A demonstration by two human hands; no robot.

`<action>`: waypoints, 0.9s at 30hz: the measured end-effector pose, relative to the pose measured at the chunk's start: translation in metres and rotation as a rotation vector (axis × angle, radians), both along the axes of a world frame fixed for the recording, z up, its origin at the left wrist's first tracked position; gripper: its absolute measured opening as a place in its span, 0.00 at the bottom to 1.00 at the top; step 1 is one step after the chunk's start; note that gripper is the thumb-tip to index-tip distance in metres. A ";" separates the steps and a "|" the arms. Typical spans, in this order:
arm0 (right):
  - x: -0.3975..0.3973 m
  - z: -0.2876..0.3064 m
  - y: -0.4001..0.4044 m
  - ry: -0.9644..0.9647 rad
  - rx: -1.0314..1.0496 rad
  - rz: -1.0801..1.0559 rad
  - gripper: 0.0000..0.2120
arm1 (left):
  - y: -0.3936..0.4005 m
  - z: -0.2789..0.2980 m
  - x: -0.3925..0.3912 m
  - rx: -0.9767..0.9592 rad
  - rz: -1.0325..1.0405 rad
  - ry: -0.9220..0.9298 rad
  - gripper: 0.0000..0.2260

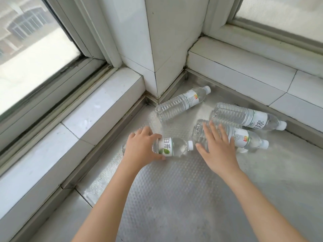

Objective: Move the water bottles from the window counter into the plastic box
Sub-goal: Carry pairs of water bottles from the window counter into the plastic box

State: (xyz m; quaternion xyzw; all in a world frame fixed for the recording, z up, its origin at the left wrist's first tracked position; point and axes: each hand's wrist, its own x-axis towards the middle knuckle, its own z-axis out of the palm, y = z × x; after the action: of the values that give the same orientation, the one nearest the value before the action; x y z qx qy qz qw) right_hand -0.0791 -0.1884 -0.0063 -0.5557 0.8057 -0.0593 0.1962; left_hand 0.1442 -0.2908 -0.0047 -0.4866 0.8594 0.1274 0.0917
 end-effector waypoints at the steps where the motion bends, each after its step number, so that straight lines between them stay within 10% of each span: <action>1: 0.000 0.000 0.002 -0.005 -0.008 -0.007 0.31 | 0.003 -0.001 0.002 0.083 0.003 0.016 0.37; 5: 0.005 0.002 0.012 0.046 -0.014 -0.018 0.31 | 0.010 -0.003 0.009 0.294 0.017 0.010 0.35; 14: 0.014 -0.021 0.050 0.075 -0.137 -0.082 0.16 | 0.049 -0.012 0.007 0.115 0.307 0.144 0.25; 20: 0.003 -0.014 0.016 0.055 -0.006 -0.083 0.36 | 0.052 -0.011 0.005 0.115 0.331 0.138 0.26; 27: -0.010 -0.012 0.015 0.156 -0.061 0.064 0.30 | 0.057 -0.013 0.005 0.073 0.315 0.116 0.29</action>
State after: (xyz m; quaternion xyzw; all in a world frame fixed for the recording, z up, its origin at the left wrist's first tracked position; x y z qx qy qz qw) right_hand -0.0895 -0.1736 -0.0184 -0.5898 0.7982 -0.0340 0.1177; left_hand 0.1494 -0.2340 -0.0175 -0.6034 0.7712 0.1992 0.0385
